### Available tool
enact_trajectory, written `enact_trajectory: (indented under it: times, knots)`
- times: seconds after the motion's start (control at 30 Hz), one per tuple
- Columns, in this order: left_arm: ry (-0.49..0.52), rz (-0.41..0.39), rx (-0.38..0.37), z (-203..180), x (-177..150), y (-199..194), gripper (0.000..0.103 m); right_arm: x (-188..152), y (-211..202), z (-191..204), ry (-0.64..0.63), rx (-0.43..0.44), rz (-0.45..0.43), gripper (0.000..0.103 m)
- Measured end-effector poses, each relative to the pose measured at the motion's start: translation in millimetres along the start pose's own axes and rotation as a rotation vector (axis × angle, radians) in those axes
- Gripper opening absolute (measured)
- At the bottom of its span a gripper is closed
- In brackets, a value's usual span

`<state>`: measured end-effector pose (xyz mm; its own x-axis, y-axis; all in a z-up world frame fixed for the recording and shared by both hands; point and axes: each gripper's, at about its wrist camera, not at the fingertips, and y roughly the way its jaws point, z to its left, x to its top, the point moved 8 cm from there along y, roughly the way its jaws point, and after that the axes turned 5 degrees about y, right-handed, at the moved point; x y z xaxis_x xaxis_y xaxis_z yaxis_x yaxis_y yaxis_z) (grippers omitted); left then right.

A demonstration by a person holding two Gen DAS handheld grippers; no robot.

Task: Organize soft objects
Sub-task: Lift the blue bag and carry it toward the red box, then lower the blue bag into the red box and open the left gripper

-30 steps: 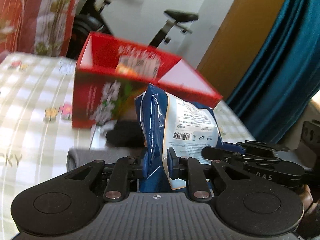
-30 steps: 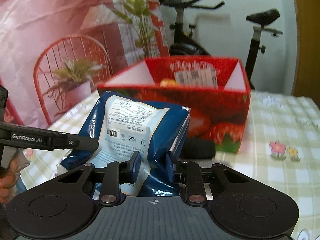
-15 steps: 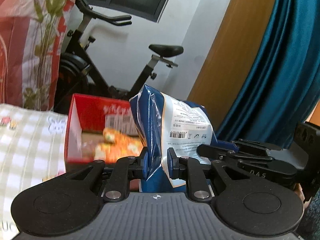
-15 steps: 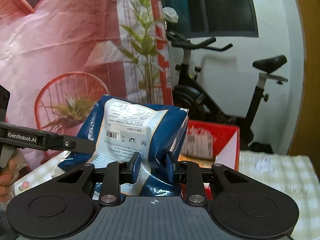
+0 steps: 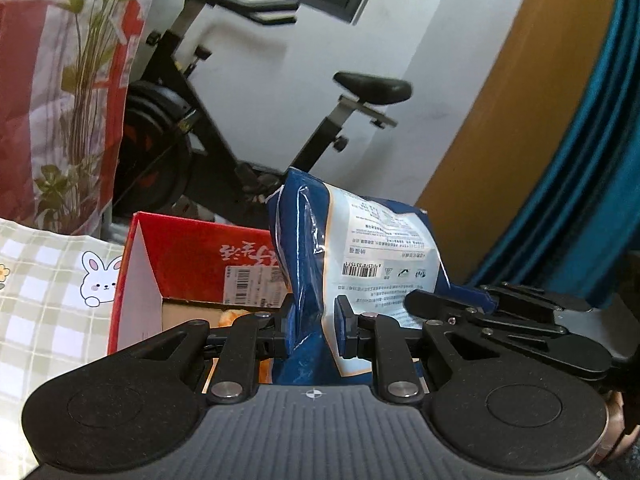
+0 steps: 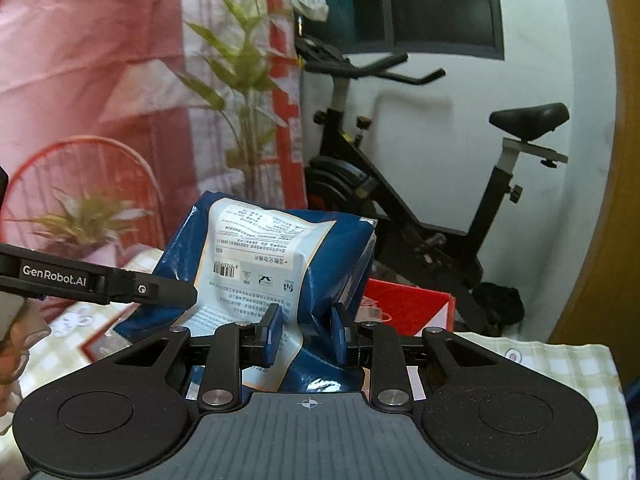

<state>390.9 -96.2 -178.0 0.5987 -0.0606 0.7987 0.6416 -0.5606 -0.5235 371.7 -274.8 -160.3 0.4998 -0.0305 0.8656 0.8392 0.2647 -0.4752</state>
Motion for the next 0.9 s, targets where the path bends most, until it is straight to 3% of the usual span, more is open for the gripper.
enact_trajectory:
  times: [0.27,0.47,0.53,0.7,0.77,0.83,0.9]
  knots:
    - [0.01,0.097,0.031,11.9,-1.8,41.9,0.021,-7.4,57.8,-23.0,0.033,-0.059,0.107,0.023]
    - [0.005,0.17,0.033,18.1,-14.4,58.0,0.022,-24.6,76.5,-31.6,0.052,-0.094,0.189,0.023]
    - [-0.003,0.179,0.038,20.4,-15.9,59.5,0.026,-29.1,77.7,-32.6,0.057,-0.102,0.202,0.023]
    - [0.037,0.181,0.072,20.1,-15.0,56.8,0.057,-39.5,82.5,-34.9,0.062,-0.139,0.242,0.025]
    - [0.044,0.173,0.079,19.3,-14.2,53.4,0.058,-42.1,83.6,-35.9,0.052,-0.168,0.25,0.027]
    - [0.046,0.173,0.081,19.2,-14.4,50.4,0.057,-42.8,81.3,-35.6,0.049,-0.184,0.241,0.038]
    - [0.056,0.168,0.089,18.4,-14.4,45.5,0.058,-41.6,76.8,-32.9,0.045,-0.186,0.228,0.04]
